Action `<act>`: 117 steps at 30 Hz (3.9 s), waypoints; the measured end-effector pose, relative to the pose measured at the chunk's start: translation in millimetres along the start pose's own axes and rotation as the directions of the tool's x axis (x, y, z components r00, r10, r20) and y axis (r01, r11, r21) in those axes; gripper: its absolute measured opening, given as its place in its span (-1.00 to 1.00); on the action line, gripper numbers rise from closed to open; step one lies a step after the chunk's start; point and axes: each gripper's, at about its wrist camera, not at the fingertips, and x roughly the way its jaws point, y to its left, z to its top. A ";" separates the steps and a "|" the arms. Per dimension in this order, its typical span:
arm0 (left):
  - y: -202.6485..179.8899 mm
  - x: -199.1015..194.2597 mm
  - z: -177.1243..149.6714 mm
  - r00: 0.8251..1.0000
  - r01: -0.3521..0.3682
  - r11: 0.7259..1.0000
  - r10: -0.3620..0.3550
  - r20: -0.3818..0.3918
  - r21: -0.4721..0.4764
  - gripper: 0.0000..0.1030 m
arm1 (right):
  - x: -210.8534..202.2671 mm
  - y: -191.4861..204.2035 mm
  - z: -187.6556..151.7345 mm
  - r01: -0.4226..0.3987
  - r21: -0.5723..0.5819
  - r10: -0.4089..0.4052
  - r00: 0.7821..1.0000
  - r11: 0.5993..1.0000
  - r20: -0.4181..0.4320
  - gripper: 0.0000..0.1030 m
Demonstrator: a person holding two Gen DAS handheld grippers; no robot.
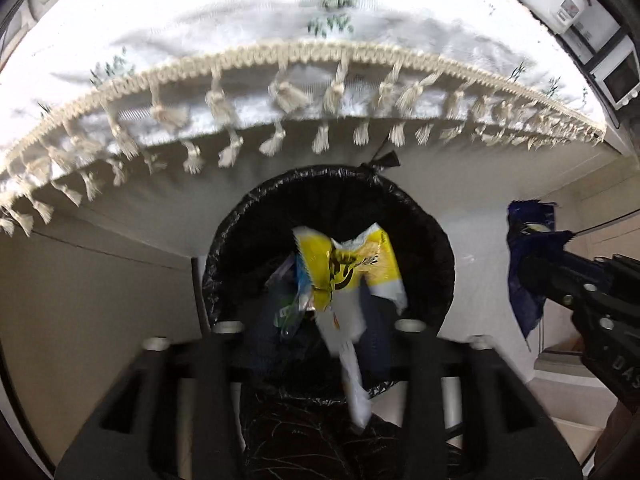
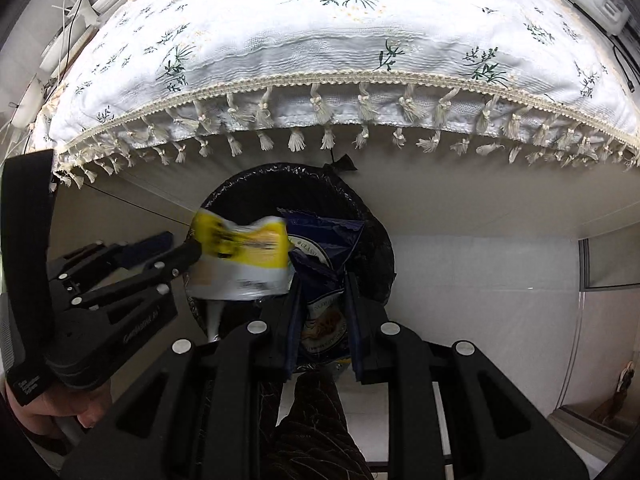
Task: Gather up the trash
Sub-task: 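Open the left tool to drop the yellow wrapper into the bin, then open the right tool to drop the blue cookie packet into the bin, then move both tools back over the tablecloth toward the bubble wrap and tissue, then grasp the clear bubble-wrap sheet with the left tool while the right tool grasps the white tissue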
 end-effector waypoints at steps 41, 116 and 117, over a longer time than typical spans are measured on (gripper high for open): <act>92.7 -51.8 -11.4 0.995 -0.081 0.980 0.091 0.049 -0.180 0.88 | 35.6 64.5 37.0 0.010 -0.116 -0.014 0.999 0.993 -0.036 0.29; 139.9 -1.9 373.1 0.995 -0.093 0.995 0.092 0.038 0.020 0.85 | 20.3 -8.7 344.5 0.179 0.109 -0.189 0.978 0.978 0.090 0.63; 137.9 -1.3 373.3 0.994 -0.100 0.995 0.099 0.038 0.024 0.84 | 22.7 -6.9 344.2 0.185 0.103 -0.194 0.977 0.977 0.085 0.54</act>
